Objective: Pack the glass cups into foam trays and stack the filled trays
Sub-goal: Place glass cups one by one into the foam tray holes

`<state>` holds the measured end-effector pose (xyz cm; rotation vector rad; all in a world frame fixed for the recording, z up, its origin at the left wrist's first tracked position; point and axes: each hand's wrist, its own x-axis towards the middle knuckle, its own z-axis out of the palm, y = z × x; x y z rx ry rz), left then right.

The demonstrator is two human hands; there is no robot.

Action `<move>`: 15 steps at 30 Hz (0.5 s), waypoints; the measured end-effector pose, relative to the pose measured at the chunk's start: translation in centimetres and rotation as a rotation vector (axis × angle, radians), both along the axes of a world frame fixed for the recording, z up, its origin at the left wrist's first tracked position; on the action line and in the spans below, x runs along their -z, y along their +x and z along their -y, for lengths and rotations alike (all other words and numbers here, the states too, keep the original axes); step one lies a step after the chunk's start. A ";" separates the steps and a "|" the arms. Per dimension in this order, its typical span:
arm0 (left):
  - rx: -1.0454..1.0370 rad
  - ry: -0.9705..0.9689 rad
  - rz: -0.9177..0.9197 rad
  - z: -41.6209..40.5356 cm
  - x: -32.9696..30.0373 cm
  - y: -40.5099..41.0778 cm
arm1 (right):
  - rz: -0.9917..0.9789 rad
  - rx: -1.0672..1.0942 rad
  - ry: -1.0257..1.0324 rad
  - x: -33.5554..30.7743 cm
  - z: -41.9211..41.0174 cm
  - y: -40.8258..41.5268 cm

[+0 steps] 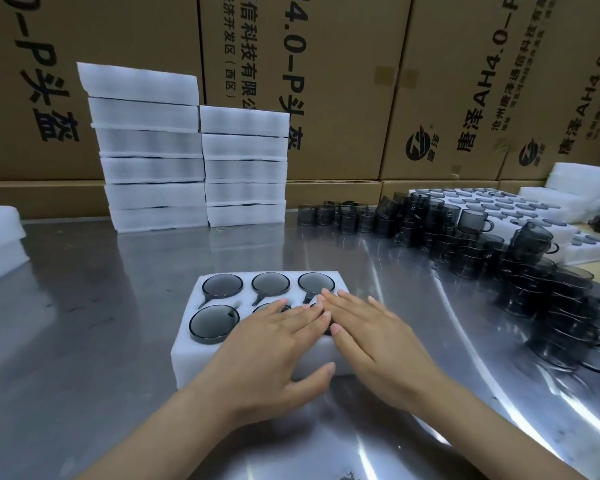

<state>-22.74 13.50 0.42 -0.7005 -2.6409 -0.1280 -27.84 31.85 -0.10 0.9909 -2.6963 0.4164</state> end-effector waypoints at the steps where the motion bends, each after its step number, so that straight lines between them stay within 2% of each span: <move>1: 0.000 -0.011 -0.011 0.0 0.0 0.0 | 0.001 0.002 -0.006 0.1 0.0 0.0; 6: -0.054 -0.012 0.056 -0.1 0.2 0.1 | 0.075 -0.006 -0.114 0.9 0.2 -0.1; 10: -0.083 0.051 0.059 0.6 0.8 0.7 | 0.227 0.028 -0.462 1.3 -0.1 -0.1; 12: -0.154 0.196 0.020 2.0 1.0 1.5 | 0.299 0.138 -0.585 1.1 -0.8 -0.2; 14: -0.317 0.449 -0.058 3.7 1.1 2.2 | 0.418 0.222 -0.648 0.8 -1.2 -0.3; 15: -0.427 0.604 -0.039 4.8 1.3 2.4 | 0.499 0.224 -0.666 0.7 -1.3 -0.2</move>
